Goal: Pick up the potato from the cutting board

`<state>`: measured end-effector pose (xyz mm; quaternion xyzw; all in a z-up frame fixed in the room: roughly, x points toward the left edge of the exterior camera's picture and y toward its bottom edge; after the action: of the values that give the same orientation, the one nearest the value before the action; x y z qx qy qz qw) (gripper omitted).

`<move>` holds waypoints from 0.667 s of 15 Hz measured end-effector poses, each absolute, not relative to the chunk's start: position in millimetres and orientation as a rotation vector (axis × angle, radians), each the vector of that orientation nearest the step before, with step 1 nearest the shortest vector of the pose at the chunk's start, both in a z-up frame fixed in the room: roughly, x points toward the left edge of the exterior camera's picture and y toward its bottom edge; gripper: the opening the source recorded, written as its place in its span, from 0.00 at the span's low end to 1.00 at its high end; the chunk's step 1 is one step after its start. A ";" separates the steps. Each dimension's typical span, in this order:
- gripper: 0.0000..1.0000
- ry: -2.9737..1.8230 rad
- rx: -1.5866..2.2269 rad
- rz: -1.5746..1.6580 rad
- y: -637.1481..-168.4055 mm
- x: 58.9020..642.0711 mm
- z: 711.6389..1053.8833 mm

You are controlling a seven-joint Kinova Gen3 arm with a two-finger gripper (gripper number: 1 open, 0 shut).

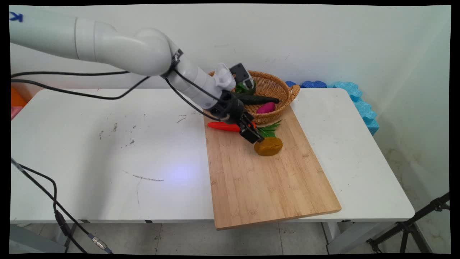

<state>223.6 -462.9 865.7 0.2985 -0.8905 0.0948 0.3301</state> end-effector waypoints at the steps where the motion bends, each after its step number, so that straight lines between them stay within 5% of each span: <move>1: 1.00 -2.337 0.758 0.254 -463.1 220.7 860.6; 10: 1.00 -2.386 0.627 0.286 -467.6 200.8 822.5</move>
<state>200.8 -467.6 822.5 0.2388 -0.9092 0.1089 0.3232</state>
